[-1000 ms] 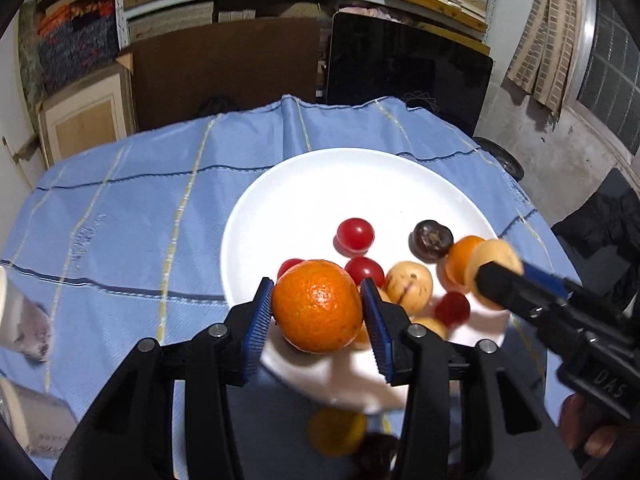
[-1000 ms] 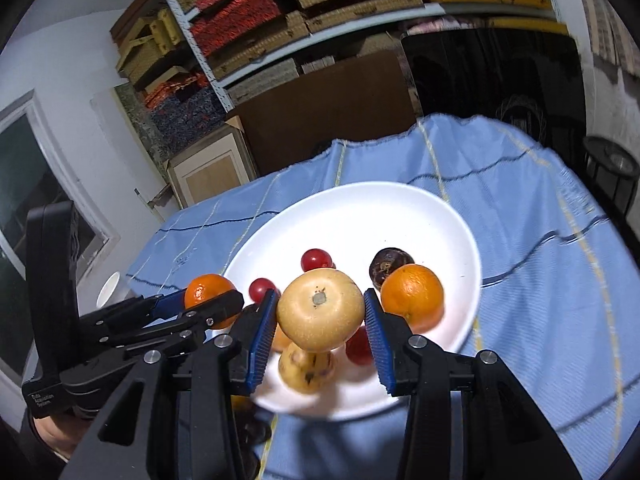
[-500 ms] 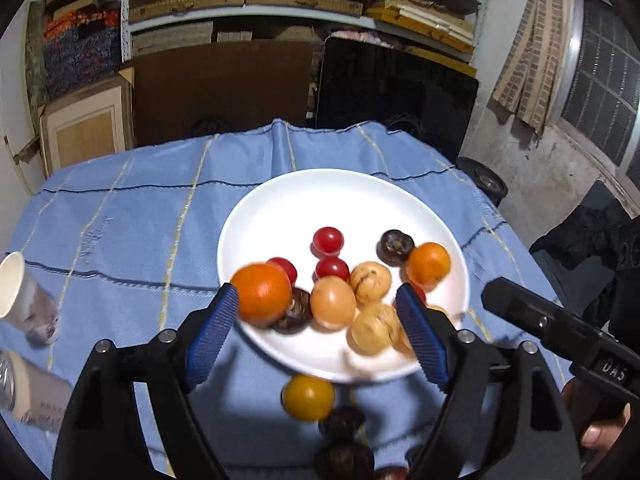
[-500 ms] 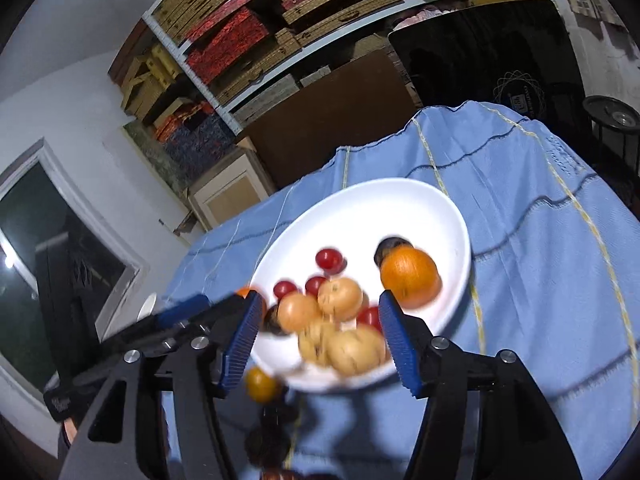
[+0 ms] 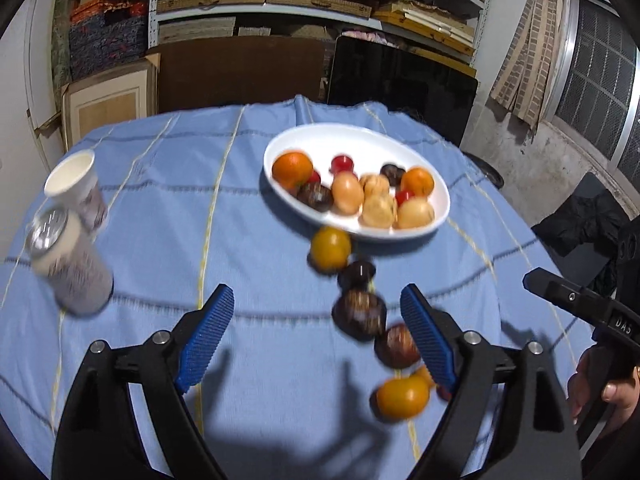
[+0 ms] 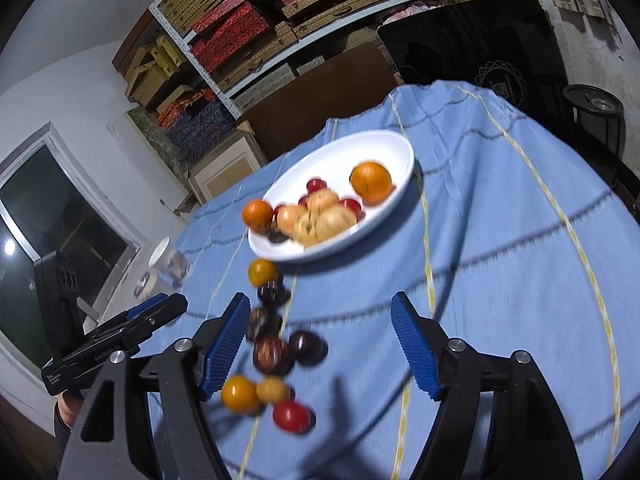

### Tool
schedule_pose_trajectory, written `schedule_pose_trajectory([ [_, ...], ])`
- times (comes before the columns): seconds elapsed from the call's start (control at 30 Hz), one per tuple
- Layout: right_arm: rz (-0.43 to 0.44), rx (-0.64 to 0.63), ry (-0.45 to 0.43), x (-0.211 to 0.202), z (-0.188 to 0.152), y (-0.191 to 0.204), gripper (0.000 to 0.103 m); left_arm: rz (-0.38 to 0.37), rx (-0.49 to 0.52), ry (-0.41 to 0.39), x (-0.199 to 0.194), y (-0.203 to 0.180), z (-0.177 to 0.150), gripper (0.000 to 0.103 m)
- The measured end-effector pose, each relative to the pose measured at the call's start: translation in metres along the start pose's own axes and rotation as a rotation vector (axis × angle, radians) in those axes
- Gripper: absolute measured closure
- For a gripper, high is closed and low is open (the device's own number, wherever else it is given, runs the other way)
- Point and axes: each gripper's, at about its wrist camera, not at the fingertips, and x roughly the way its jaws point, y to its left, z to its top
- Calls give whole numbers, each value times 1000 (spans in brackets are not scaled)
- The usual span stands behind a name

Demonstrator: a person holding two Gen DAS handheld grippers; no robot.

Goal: Organize fruits
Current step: 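Grasp a red tomato with the right tool while the left tool grasps an orange fruit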

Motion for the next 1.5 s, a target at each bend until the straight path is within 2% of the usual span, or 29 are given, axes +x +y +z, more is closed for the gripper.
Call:
schedule_pose_trajectory([
  [0.1, -4, -36, 21, -3, -16, 8, 29, 0, -8, 20, -3, 1, -18, 19],
  [0.23, -50, -214, 68, 0, -40, 34, 29, 8, -6, 38, -8, 1, -41, 18],
  [0.47, -143, -433, 114, 9, -69, 69, 29, 19, -17, 68, -10, 4, -62, 17],
  [0.53, -156, -474, 142, 14, -75, 74, 34, 26, -13, 85, -7, 5, -64, 17],
  [0.6, -162, -494, 161, 19, -78, 78, 48, 30, -8, 98, -5, 6, -63, 17],
  [0.8, -196, -497, 210, 40, -77, 76, 54, 34, 16, 104, -4, 2, -64, 17],
  [0.83, -204, -500, 220, 44, -77, 76, 59, 33, 21, 108, -3, 1, -64, 17],
  [0.87, -222, -505, 224, 46, -77, 76, 71, 32, 26, 112, -3, -1, -65, 17],
  [0.9, -225, -502, 224, 47, -76, 75, 73, 27, 34, 116, -2, -3, -66, 17],
  [1.13, -165, -359, 174, 33, -66, 53, 73, 0, 99, 133, 3, -26, -67, 17],
  [1.3, -140, -314, 163, 31, -63, 45, 73, -24, 150, 151, 10, -44, -68, 17],
  [1.37, -132, -306, 161, 31, -63, 43, 73, -36, 172, 147, 15, -50, -69, 22],
  [1.43, -117, -289, 147, 28, -61, 41, 73, -40, 192, 176, 25, -54, -69, 48],
  [1.47, -111, -284, 141, 26, -60, 40, 73, -47, 190, 197, 31, -54, -69, 48],
  [1.5, -105, -278, 137, 25, -59, 38, 73, -42, 189, 183, 33, -56, -68, 49],
])
